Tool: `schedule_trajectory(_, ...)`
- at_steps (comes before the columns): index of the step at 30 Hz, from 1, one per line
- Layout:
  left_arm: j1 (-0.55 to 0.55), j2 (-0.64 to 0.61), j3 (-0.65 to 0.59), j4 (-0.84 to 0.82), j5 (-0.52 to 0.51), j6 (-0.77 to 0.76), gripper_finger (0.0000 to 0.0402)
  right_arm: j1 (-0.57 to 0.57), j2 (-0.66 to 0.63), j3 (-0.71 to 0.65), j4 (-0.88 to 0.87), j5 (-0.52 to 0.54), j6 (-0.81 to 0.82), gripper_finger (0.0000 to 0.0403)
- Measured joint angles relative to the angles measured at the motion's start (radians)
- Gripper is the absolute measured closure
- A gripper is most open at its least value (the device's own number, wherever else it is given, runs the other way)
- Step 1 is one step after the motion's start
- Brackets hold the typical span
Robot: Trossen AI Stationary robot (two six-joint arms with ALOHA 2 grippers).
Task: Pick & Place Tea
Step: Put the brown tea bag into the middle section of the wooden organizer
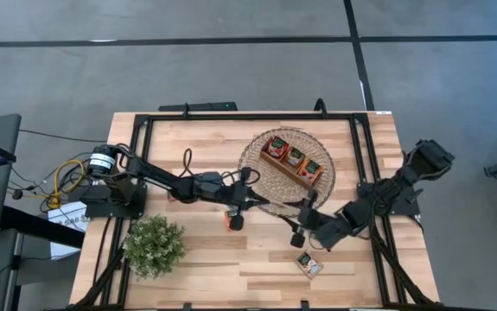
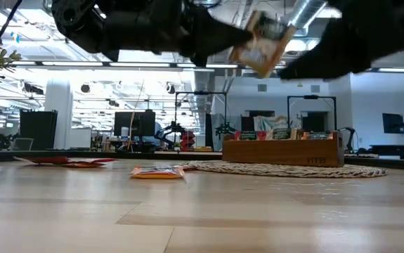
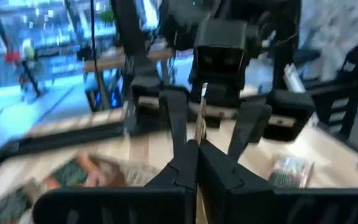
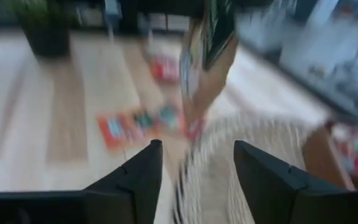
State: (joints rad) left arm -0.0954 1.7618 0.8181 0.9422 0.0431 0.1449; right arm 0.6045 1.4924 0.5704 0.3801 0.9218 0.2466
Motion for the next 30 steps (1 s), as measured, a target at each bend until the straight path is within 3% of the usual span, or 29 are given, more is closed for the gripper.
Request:
schedule_trajectory(3, -0.003, 0.000, 0.000, 0.035, 0.007, 0.003, 0.0401, 0.011, 0.029, -0.033, 0.250, 0.036, -0.152, 0.0240)
schedule_trajectory(7, -0.002, 0.000, 0.000, 0.057, 0.022, 0.003, 0.0401, 0.003, 0.048, -0.030, 0.384, 0.078, -0.244, 0.0276)
schedule_trajectory(14, -0.003, 0.000, 0.000, 0.054, 0.018, 0.002, 0.0401, -0.003, 0.050, -0.030, 0.415, 0.076, -0.284, 0.0385)
schedule_trajectory(18, -0.002, -0.031, 0.000, -0.067, -0.058, 0.049, 0.0393, -0.005, 0.050, -0.031, 0.396, 0.100, -0.250, 0.0394)
schedule_trajectory(23, -0.002, -0.122, 0.059, -0.370, -0.184, 0.120, 0.0341, -0.030, 0.023, -0.029, 0.259, 0.102, -0.115, 0.0400)
schedule_trajectory(30, -0.010, -0.113, 0.189, -0.489, -0.205, 0.281, 0.0248, -0.084, 0.018, -0.029, 0.166, 0.023, -0.039, 0.0402)
